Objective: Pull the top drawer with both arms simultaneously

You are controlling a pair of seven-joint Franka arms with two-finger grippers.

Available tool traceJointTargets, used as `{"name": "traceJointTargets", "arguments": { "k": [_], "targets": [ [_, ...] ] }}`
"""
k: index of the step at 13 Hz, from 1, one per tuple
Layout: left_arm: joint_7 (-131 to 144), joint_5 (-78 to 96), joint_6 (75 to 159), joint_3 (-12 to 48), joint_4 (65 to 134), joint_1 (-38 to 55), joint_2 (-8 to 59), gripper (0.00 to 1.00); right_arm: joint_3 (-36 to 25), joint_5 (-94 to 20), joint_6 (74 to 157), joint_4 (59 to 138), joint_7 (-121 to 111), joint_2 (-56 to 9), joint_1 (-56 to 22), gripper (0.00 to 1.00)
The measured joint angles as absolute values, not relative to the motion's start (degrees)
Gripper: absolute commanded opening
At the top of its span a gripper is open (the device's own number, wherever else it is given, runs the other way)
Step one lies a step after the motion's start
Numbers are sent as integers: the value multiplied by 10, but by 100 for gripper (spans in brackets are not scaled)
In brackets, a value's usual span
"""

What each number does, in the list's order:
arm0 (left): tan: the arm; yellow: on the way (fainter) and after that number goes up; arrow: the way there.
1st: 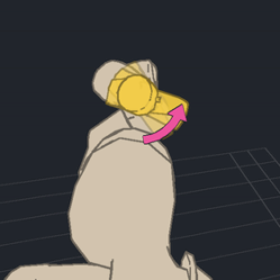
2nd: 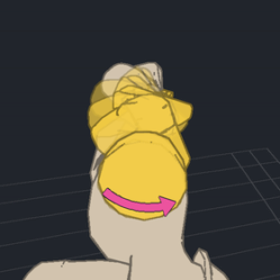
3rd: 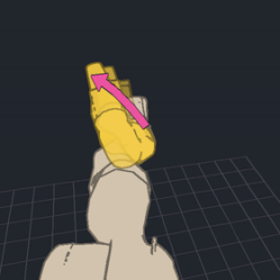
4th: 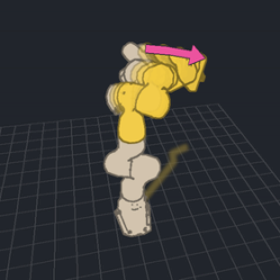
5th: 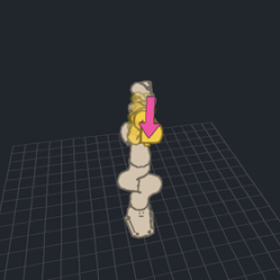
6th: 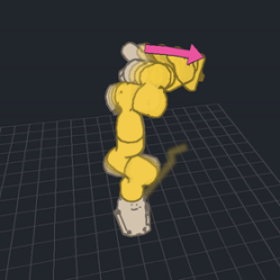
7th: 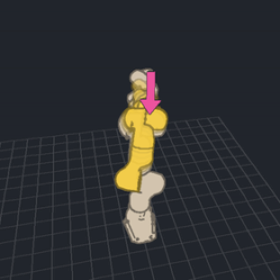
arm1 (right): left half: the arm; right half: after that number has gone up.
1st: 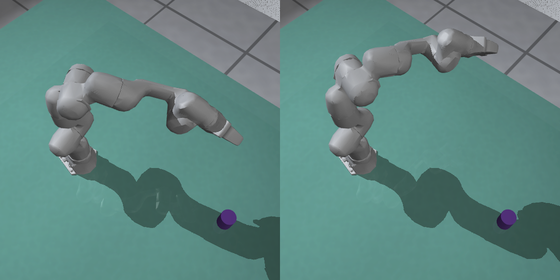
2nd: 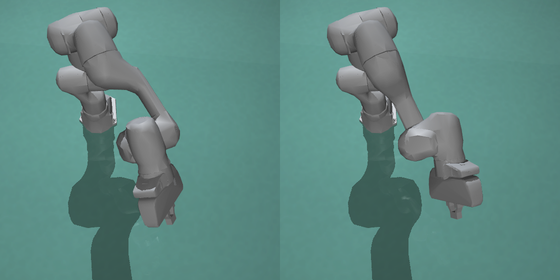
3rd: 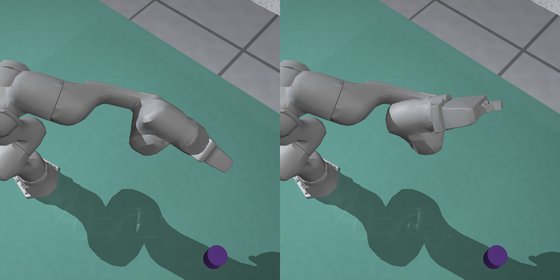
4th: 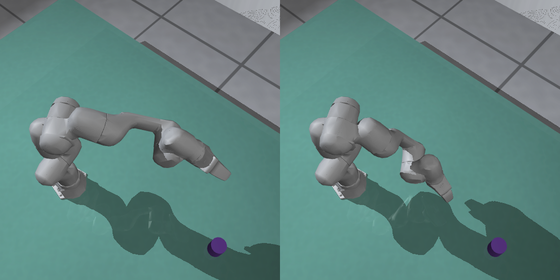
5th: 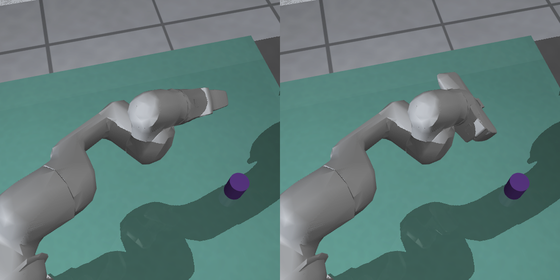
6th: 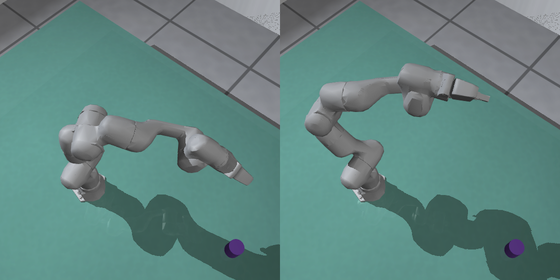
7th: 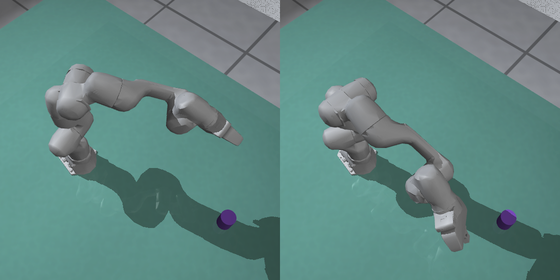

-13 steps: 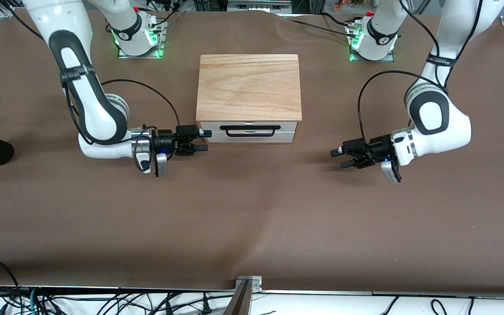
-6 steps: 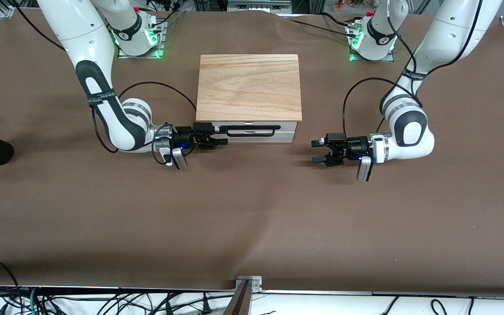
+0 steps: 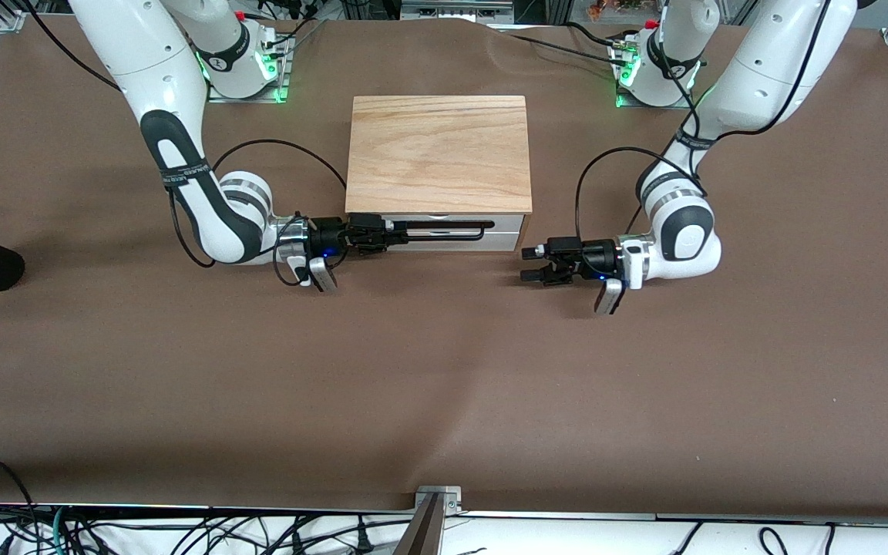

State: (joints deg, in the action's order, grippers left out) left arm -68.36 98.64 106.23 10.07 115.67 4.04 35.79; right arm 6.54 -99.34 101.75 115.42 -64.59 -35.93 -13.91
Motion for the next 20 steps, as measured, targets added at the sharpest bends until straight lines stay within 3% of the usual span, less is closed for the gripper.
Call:
{"name": "traceJointTargets", "arguments": {
  "k": [4,5,6,8,12,14,19,20],
  "targets": [
    [-641,1005,1062,102,1157,67,360,77,66,-1003,1018,1154,-646,-369,-141,20],
    [-632,1005,1062,105,1157,72,360,60,66,-1004,1018,1154,-646,-369,-141,18],
    [-626,1005,1062,106,1157,76,360,56,66,-1004,1017,1154,-646,-369,-142,14],
    [-621,1005,1062,107,1157,86,360,57,65,-1004,1018,1154,-646,-369,-142,8],
    [-620,1005,1063,119,1157,91,360,55,65,-1004,1018,1154,-646,-369,-142,8],
    [-620,1005,1063,128,1160,93,360,45,65,-1004,1018,1154,-646,-369,-142,5],
    [-620,1005,1065,135,1172,93,360,44,65,-1004,1018,1154,-646,-370,-142,4],
    [-620,1005,1065,135,1173,92,360,41,65,-1004,1018,1154,-646,-370,-142,4]
  ]
}}
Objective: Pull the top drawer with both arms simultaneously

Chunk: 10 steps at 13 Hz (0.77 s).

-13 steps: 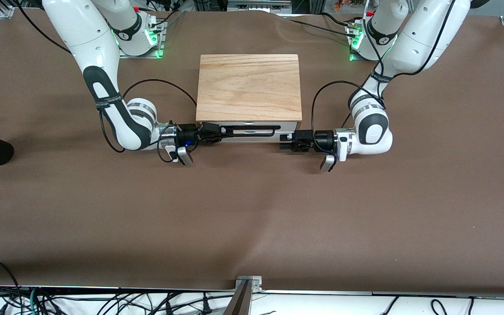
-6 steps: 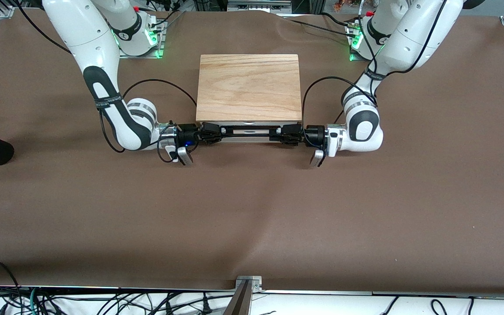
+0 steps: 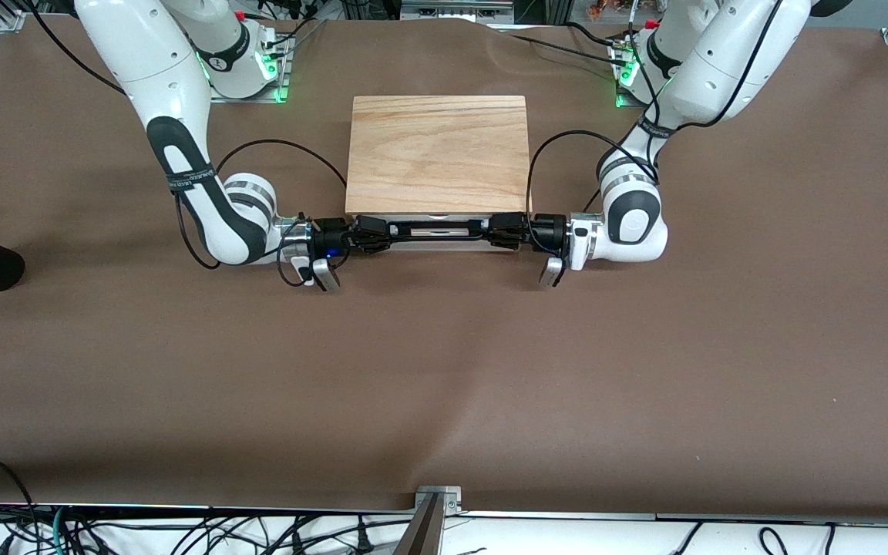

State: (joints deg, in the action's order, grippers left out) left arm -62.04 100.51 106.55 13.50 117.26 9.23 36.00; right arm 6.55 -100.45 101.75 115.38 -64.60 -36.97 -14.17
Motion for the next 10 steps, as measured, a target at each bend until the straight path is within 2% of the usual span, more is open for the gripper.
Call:
{"name": "traceJointTargets", "arguments": {
  "k": [1,3,4,10],
  "targets": [
    [-621,1005,1066,135,1173,92,360,27,65,-1004,1018,1154,-646,-370,-142,4],
    [-623,1005,1068,134,1175,92,360,7,66,-1004,1017,1154,-646,-370,-142,4],
    [-623,1006,1071,134,1176,91,360,0,66,-1004,1017,1153,-646,-370,-142,2],
    [-630,1008,1069,134,1176,90,359,0,65,-1005,1018,1153,-646,-370,-142,0]
  ]
}}
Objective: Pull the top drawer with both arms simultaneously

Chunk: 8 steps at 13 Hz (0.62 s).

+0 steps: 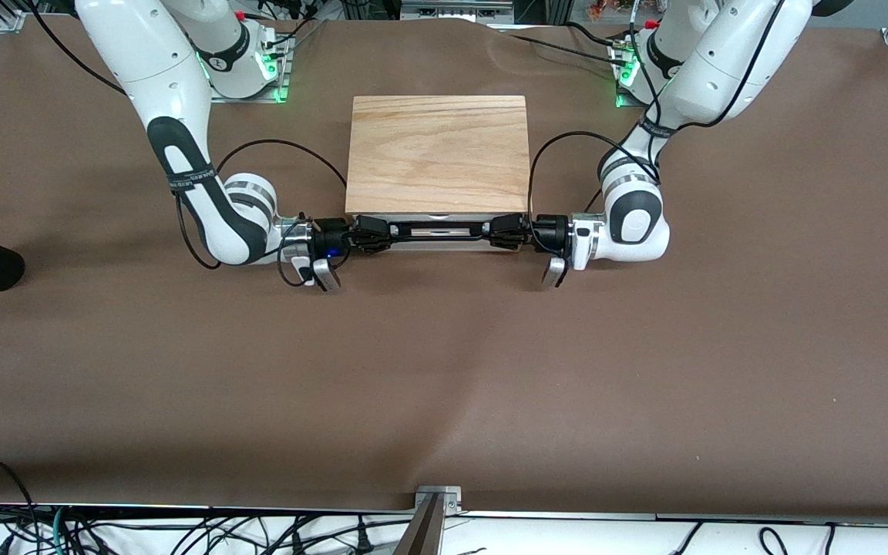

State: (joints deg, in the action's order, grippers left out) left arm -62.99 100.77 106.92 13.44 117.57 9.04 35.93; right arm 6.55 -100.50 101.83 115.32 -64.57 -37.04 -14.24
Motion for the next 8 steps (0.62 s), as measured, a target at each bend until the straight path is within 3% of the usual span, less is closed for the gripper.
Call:
{"name": "traceJointTargets", "arguments": {
  "k": [8],
  "targets": [
    [-629,1011,1068,129,1171,91,361,0,65,-1003,1021,1136,-633,-378,-144,0]
  ]
}}
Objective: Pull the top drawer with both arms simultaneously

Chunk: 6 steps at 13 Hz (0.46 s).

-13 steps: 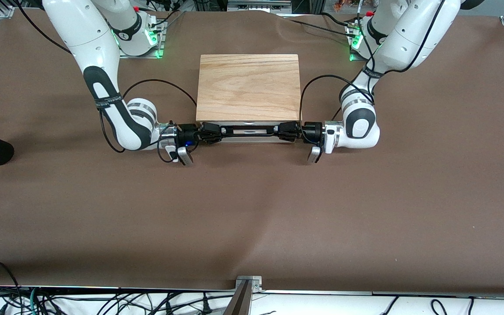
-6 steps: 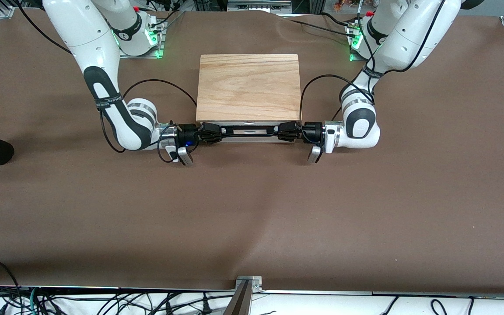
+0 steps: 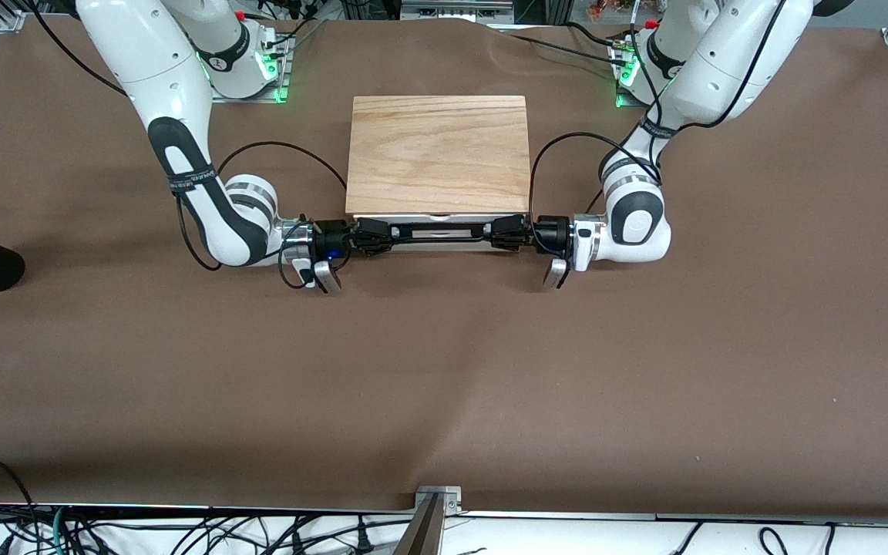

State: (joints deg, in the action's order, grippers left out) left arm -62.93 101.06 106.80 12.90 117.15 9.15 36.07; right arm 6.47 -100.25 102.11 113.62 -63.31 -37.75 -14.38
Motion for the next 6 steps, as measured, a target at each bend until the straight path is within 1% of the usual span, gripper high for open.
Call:
{"name": "traceJointTargets", "arguments": {
  "k": [6],
  "targets": [
    [-621,1013,1056,117,1141,95,382,0,60,-985,1017,1089,-599,-402,-143,0]
  ]
}}
